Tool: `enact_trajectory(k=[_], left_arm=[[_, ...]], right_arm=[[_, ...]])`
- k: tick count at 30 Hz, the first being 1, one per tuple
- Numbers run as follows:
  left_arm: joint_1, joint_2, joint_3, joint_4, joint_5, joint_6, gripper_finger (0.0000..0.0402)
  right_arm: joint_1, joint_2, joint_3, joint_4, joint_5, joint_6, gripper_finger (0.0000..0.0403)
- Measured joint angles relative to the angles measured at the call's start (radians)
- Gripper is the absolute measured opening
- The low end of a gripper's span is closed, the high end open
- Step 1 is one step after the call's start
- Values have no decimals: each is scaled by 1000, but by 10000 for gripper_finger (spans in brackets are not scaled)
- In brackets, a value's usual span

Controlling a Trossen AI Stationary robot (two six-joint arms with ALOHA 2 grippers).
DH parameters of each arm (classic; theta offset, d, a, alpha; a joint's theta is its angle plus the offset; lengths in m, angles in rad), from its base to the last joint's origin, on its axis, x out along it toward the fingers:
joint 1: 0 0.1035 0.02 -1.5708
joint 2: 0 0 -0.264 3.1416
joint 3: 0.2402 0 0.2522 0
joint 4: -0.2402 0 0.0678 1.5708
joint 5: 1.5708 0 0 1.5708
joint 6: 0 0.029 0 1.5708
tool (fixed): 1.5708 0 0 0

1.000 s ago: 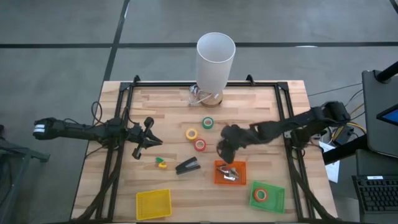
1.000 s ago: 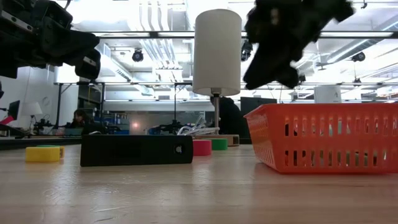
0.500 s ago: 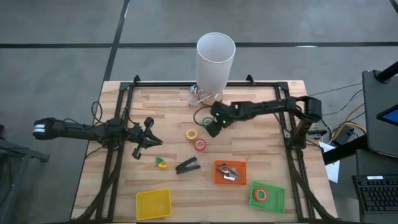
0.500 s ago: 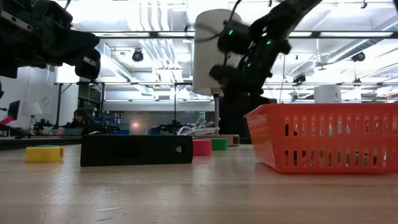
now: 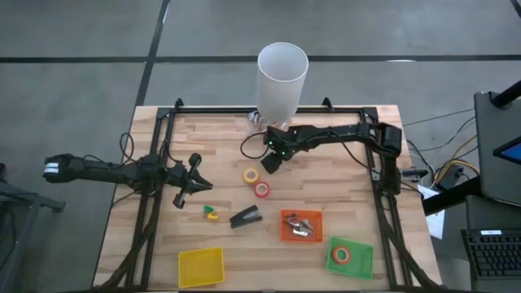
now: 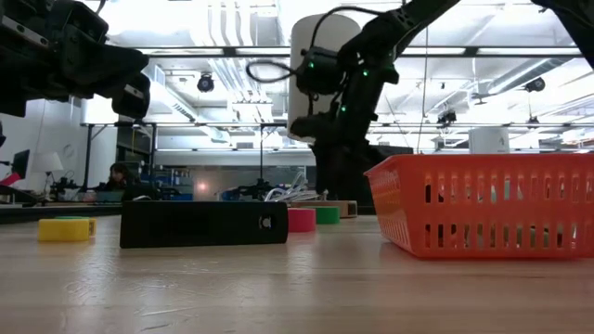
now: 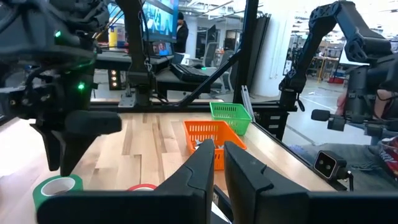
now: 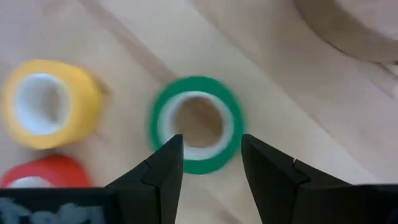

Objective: Pick and place Stapler, Stapler remover, tape
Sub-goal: Put the green tape into the green basket

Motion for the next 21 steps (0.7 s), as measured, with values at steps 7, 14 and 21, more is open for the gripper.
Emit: enact_trajectory(k=[7,14,21], left_arm=[[0,0,0,-6,0,0,39],[0,0,0,-8,0,0,39],[0,0,0,-8,0,0,39]], right_arm=[[-18,46,-2,-9,8,6,155],[-21,53,-2,3,4,-10,145],[-21,53,-7,6,4,-22,70]])
